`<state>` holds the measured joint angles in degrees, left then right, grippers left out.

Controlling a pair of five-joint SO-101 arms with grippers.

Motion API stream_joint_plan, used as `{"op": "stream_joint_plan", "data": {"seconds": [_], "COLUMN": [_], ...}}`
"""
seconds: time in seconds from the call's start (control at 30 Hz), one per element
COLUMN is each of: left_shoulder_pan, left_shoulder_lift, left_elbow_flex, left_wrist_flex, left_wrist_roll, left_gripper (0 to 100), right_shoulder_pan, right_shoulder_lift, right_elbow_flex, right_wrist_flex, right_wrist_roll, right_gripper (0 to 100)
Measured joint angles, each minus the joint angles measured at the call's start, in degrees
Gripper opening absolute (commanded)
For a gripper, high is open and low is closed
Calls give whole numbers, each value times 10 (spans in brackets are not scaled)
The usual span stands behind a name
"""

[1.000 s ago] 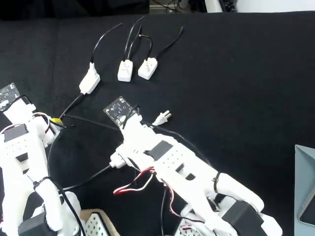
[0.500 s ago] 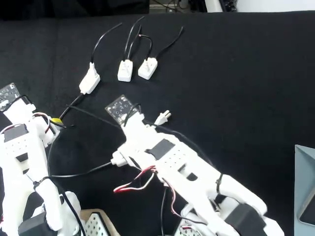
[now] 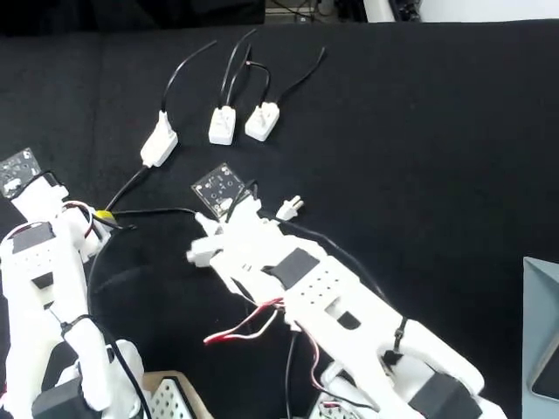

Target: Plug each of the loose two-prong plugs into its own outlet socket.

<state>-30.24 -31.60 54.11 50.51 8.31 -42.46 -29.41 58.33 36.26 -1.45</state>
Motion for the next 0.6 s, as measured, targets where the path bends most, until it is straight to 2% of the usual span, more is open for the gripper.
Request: {"op": "stream_joint_plan", "data": {"seconds": [0.27,0.47,0.6], "left_shoulder_pan": [0,0,0], "left_shoulder_lift": [0,0,0], "left_elbow_flex": [4,4,4], "left_wrist_flex": [0,-1,-2], "left_wrist_roll": [0,0,0], "left_gripper": [270,270,270], "right_shoulder_pan": [0,0,-4], "right_shoulder_lift": [5,7,7], "right_elbow_flex": [0,37,51], "right_wrist_flex": [-29,-104,-120], "right_wrist_roll": [0,-1,-2], "right_gripper": [117,116,35]}}
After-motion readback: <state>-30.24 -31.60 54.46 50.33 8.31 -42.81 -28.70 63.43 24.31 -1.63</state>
